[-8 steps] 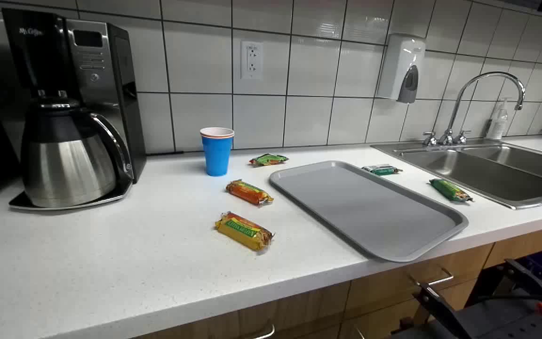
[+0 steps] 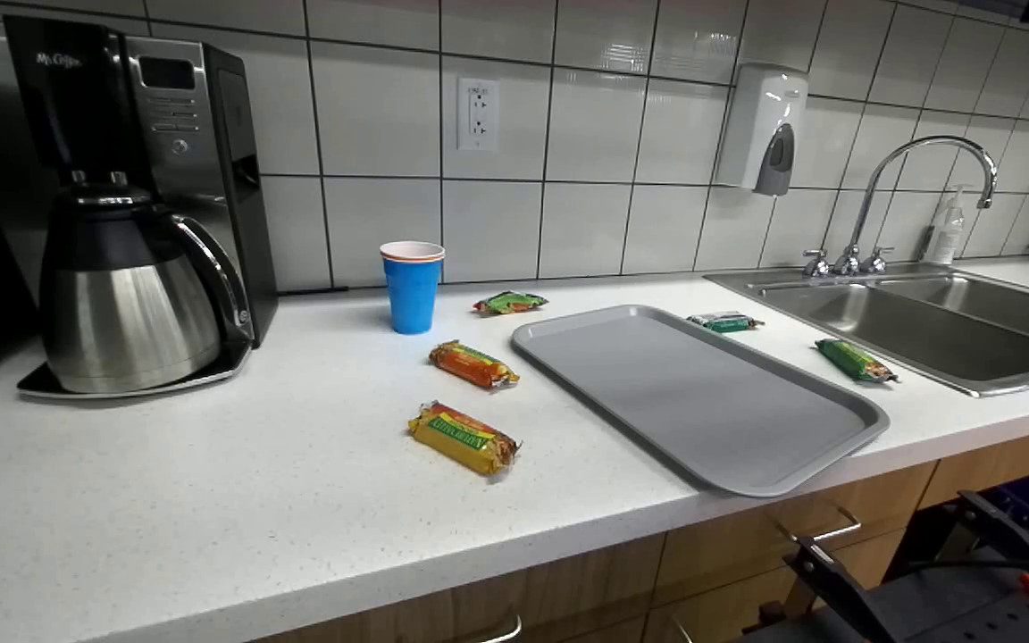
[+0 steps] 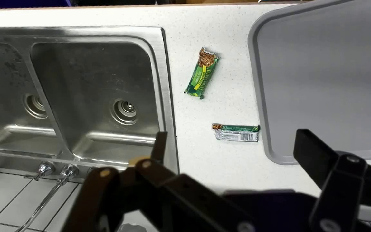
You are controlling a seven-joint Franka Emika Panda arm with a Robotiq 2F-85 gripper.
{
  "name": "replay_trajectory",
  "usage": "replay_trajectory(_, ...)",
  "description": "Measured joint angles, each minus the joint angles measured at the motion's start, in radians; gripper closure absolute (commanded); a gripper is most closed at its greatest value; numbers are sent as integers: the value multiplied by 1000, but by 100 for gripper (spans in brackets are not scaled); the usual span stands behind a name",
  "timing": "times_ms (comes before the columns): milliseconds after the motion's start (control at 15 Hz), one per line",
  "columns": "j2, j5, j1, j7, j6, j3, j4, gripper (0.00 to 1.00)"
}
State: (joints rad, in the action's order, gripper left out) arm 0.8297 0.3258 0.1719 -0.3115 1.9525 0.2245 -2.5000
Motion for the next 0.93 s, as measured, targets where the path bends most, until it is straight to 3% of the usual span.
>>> replay_trajectory(933,-51,0,-1,0,1,38,-14,0)
